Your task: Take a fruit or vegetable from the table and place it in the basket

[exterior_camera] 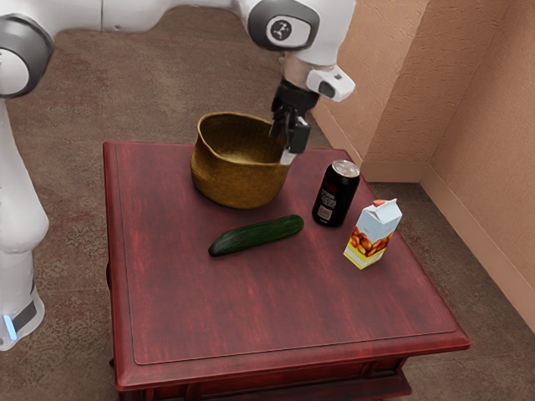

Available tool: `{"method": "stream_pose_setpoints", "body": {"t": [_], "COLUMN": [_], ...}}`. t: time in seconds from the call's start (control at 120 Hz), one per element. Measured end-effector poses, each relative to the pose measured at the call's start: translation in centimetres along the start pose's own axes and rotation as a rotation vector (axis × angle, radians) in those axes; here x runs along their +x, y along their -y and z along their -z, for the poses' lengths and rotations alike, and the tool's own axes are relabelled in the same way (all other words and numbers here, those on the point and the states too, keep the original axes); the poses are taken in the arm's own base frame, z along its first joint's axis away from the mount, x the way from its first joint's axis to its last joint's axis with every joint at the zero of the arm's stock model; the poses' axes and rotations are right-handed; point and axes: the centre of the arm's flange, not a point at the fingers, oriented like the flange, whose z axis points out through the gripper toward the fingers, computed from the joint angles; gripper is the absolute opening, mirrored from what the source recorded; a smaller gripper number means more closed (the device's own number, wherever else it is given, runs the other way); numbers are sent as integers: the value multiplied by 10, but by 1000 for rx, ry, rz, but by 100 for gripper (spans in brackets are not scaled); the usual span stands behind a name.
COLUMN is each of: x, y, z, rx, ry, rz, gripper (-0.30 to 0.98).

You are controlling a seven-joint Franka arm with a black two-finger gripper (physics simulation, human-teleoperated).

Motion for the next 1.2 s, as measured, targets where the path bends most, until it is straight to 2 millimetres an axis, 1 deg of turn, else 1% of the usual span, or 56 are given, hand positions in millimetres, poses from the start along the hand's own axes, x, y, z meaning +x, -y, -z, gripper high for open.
{"method": "stream_pose_setpoints", "body": {"t": [0.05, 0.192, 0.242, 0.3, 0.342, 0.467, 0.55, 0.583, 0.608, 0.633, 0.658, 0.7, 0.733, 0.758, 0.792, 0.867, 0.942, 1.2], "x": [0, 2, 2, 2, 1, -7, -14, -17, -20, -23, -26, -31, -35, -37, -40, -40, -35, -16], "y": [5, -3, -5, -23, -31, -43, -47, -50, -58, -72, -88, -121, -141, -151, -156, -155, -141, -104], "z": [1, 0, -9, -18, -26, -43, -63, -67, -68, -68, -70, -73, -77, -82, -89, -104, -114, -135], "rx": [-25, -53, -41, -12, 3, 40, 58, 67, 78, 90, 104, 126, 140, 150, 163, 202, 220, 198], "ry": [-14, -28, -9, 7, 18, 37, 54, 53, 47, 40, 34, 28, 26, 30, 37, 44, 44, 45], "rz": [33, 66, 74, 49, 41, 48, 61, 63, 57, 40, 18, -30, -57, -67, -69, -53, -12, 99], "gripper": [69, 69, 69, 69, 69, 69, 69, 69, 69, 69, 69, 69, 68, 68, 68, 68, 69, 69]}}
